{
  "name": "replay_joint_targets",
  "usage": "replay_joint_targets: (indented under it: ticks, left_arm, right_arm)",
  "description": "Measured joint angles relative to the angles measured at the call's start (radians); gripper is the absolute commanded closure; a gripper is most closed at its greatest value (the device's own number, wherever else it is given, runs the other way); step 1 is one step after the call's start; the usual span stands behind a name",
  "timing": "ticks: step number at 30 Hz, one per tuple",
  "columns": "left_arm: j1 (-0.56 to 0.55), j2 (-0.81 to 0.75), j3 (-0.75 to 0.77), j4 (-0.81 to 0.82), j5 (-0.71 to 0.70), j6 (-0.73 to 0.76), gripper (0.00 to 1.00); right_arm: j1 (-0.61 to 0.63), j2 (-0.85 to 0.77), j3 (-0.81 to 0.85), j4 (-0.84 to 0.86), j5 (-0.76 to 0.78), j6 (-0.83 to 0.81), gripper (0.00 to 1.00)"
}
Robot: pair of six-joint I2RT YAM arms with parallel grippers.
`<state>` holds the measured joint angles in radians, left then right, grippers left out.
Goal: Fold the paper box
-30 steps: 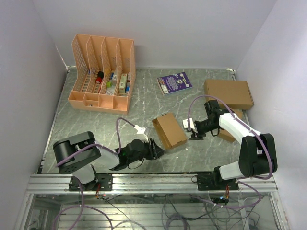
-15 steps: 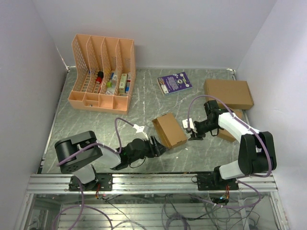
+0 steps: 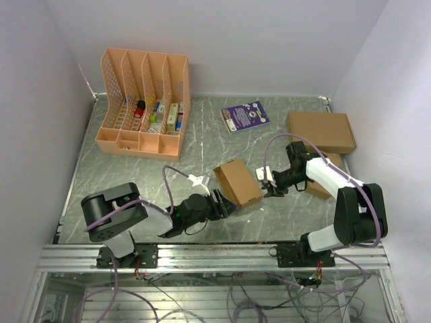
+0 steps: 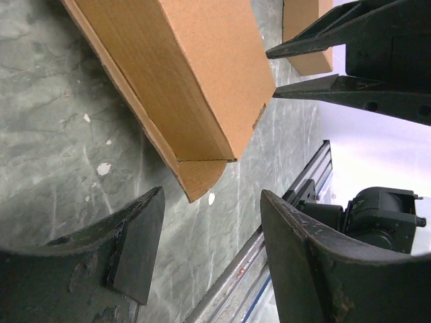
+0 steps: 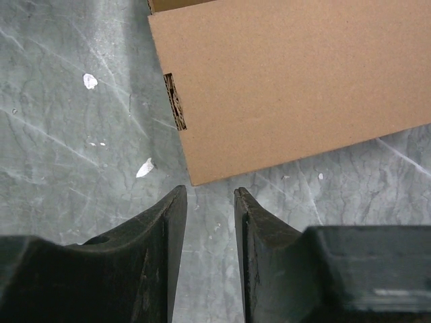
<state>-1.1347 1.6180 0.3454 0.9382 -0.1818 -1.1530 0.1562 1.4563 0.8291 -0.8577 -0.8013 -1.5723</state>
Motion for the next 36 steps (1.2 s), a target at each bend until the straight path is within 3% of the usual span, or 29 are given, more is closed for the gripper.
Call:
replay_joint_targets:
  ticks: [36]
  left_arm:
    - [-0.003, 0.032, 0.098, -0.077, -0.007, 0.02, 0.35]
  right_arm:
    - [0.011, 0.018, 0.0, -0.032, -0.017, -0.04, 0.8]
